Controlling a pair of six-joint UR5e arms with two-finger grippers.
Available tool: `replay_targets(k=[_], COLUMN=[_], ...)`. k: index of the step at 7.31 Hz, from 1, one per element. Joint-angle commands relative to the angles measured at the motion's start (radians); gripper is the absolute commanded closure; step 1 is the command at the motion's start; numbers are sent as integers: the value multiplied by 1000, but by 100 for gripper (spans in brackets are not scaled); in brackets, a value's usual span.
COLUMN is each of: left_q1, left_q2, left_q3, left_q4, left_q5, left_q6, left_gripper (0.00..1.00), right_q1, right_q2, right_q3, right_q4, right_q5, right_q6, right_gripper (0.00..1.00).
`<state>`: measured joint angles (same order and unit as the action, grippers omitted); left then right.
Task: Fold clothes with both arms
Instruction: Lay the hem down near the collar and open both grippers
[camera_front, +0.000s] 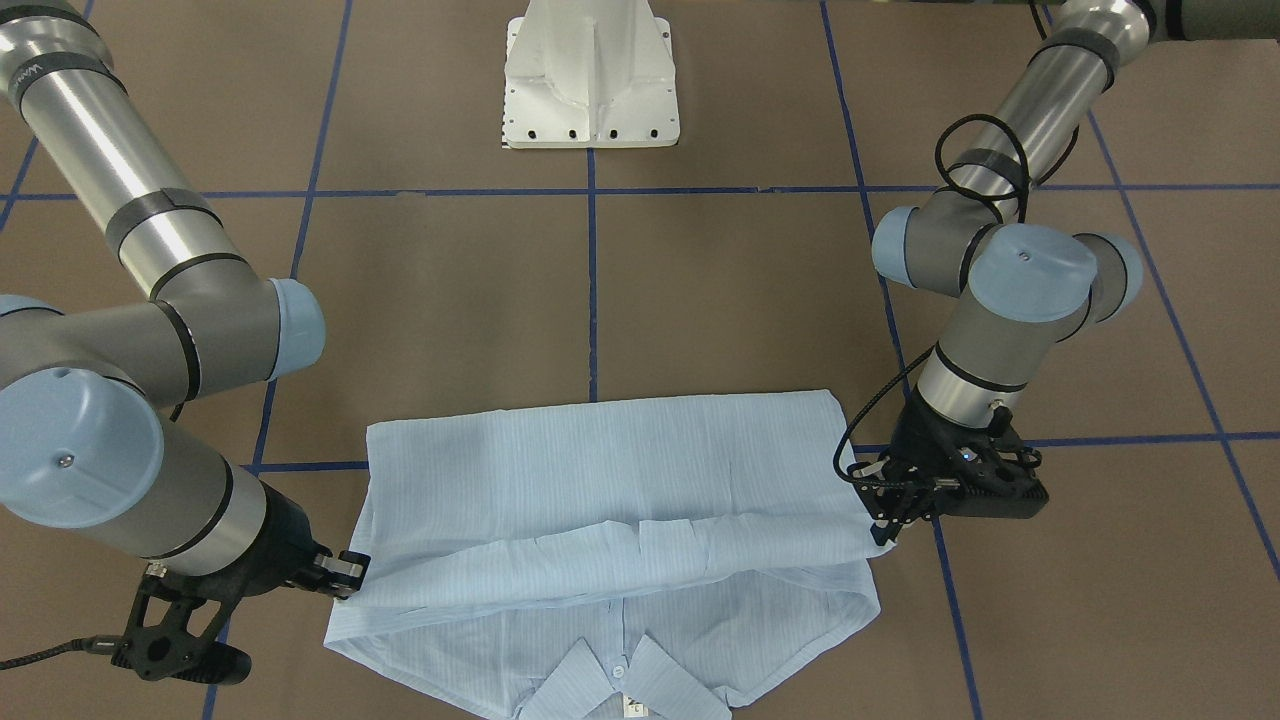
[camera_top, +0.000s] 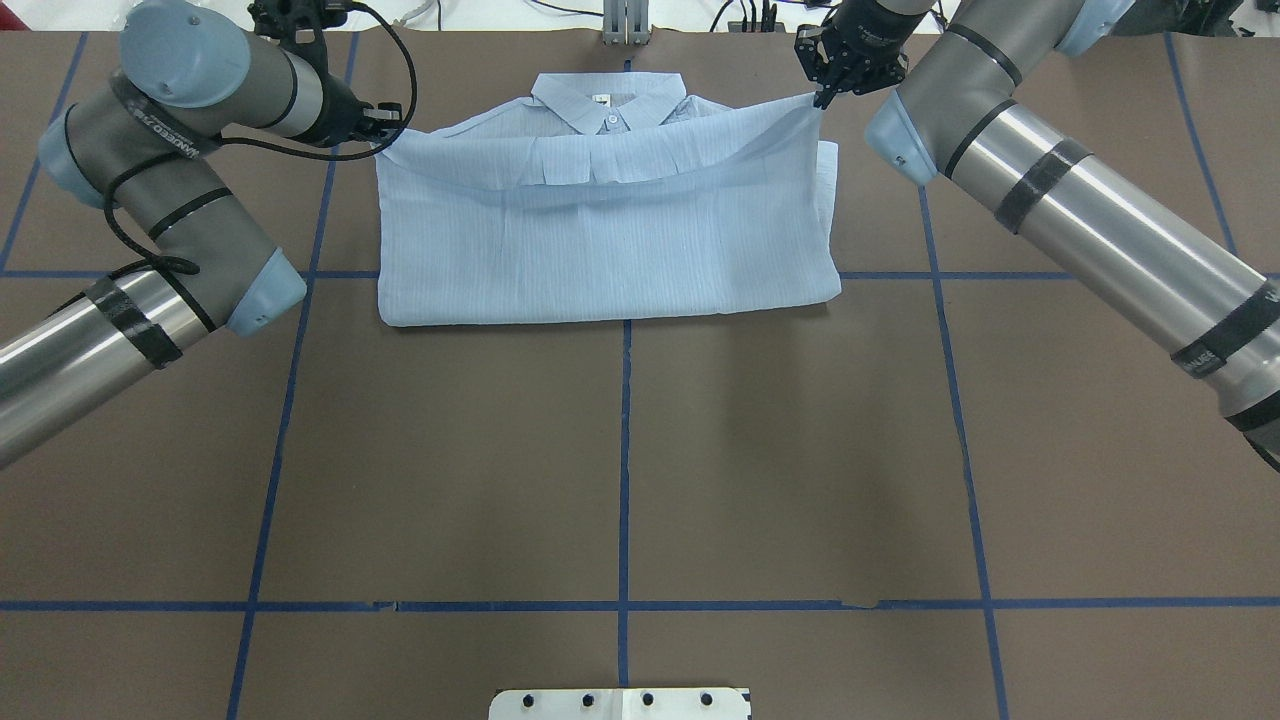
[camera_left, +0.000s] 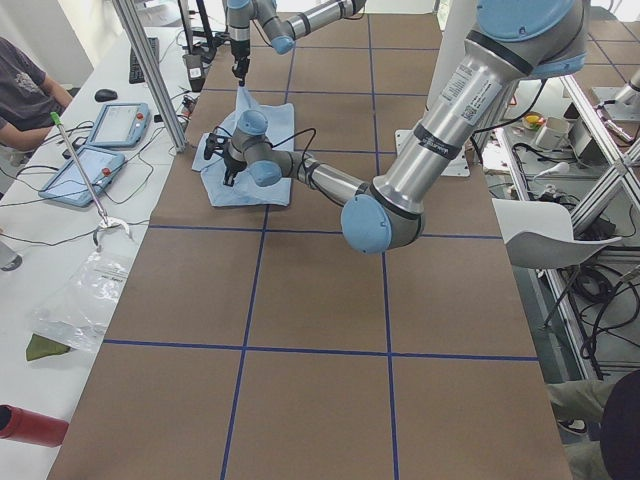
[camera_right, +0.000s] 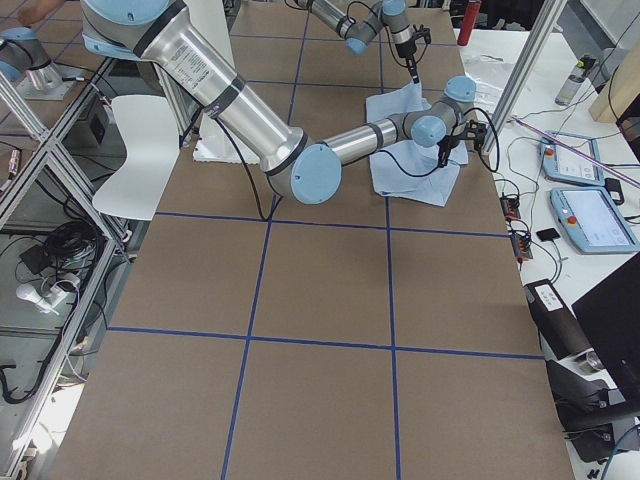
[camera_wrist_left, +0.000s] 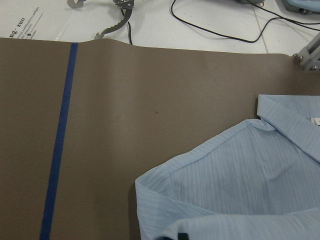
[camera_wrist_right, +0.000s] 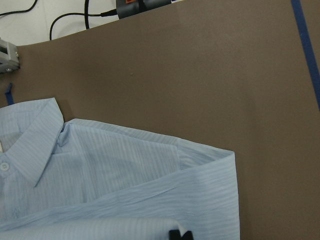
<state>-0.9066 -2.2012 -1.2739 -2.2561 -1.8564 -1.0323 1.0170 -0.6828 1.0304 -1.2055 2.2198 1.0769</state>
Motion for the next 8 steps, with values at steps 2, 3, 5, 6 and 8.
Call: replay_targets(k=[2, 3, 5, 6, 8], left_q1=[2, 0, 0, 0, -3], left_q2=[-9, -8, -2, 1, 6], left_q3=[-2, -2, -1, -2, -12], left_q4=[-5, -5, -5, -5, 0], left_q5=[-1, 0, 0, 0, 0], left_q6=[-8, -8, -9, -8, -8], left_gripper=[77, 42, 1, 1, 1], right_q1=[-3, -5, -8, -8, -11], right_q2=[-1, -18, -24, -23, -26], right_q3=[0, 0, -3, -3, -3], right_q4=[50, 84, 89, 89, 89], right_q5=[0, 0, -12, -12, -9], right_q6=[0, 0, -2, -2, -3], right_gripper=[100, 99, 0, 0, 0])
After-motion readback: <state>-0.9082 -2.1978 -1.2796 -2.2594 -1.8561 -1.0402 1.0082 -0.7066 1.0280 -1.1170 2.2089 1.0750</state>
